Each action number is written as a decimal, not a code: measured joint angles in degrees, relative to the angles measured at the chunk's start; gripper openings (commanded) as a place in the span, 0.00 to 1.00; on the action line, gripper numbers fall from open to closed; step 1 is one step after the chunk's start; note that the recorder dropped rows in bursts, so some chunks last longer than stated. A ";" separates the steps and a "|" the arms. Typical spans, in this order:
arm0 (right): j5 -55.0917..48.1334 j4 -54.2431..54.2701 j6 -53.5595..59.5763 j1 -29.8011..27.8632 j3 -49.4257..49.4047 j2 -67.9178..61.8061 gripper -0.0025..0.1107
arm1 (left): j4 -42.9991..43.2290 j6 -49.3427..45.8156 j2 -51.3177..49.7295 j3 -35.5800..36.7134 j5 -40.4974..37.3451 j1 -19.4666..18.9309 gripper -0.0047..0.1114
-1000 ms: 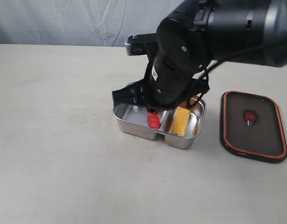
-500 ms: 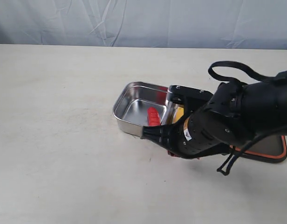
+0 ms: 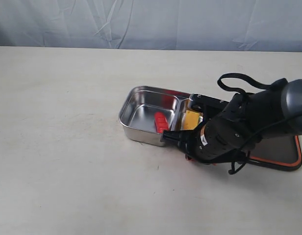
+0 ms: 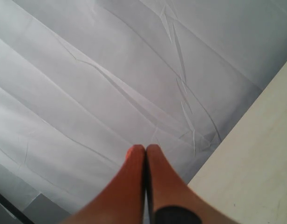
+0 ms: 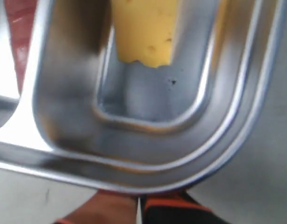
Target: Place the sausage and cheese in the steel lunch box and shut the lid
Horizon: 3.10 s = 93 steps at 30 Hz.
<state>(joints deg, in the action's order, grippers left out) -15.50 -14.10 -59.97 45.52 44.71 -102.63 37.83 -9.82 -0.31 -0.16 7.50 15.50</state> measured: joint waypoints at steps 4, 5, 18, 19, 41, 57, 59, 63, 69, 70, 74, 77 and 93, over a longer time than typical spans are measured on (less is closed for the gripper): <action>0.25 -1.78 0.00 -2.81 0.00 -0.89 0.02 | 0.00 0.00 0.00 0.00 0.00 0.00 0.04; 0.25 -2.56 0.00 -3.33 0.00 -0.89 0.02 | 0.00 0.00 0.00 0.00 0.00 0.00 0.04; -15.96 2.38 11.94 0.53 -1.47 8.51 0.02 | 0.00 0.00 0.00 0.00 0.00 0.00 0.04; -16.94 2.52 11.99 0.76 -2.06 10.52 0.02 | 0.00 0.00 0.00 0.00 0.00 0.00 0.04; -14.95 -27.04 6.50 -3.86 -6.82 8.97 0.51 | 0.00 0.00 0.00 0.00 0.00 0.00 0.04; -18.23 -36.61 5.59 -6.65 -6.77 4.08 0.35 | 0.00 0.00 0.00 0.00 0.00 0.00 0.04; -17.22 -36.22 5.59 -8.36 -6.77 4.08 0.28 | 0.00 0.00 0.00 0.00 0.00 0.00 0.04; -15.82 -35.61 6.29 -10.25 -6.77 4.08 0.27 | 0.00 0.00 0.00 0.00 0.00 0.00 0.04; -14.62 -34.48 7.83 -10.53 -6.77 4.08 0.29 | 0.00 0.00 0.00 0.00 0.00 0.00 0.04; -14.58 -33.83 8.24 -10.53 -6.77 4.08 0.29 | 0.00 0.00 0.00 0.00 0.00 0.00 0.04; -14.58 -28.94 11.71 -10.53 -6.77 4.08 0.29 | 0.00 0.00 0.00 0.00 0.00 0.00 0.04; -14.35 -25.36 14.73 -10.31 -6.77 4.08 0.29 | 0.00 0.00 0.00 0.00 0.00 0.00 0.04; -14.74 -11.50 23.35 -10.31 -6.77 15.88 0.29 | 0.00 0.00 0.00 0.00 0.00 0.00 0.04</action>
<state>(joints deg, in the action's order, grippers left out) -30.24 -25.60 -36.62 35.21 37.93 -86.75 37.83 -9.82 -0.31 -0.16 7.50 15.50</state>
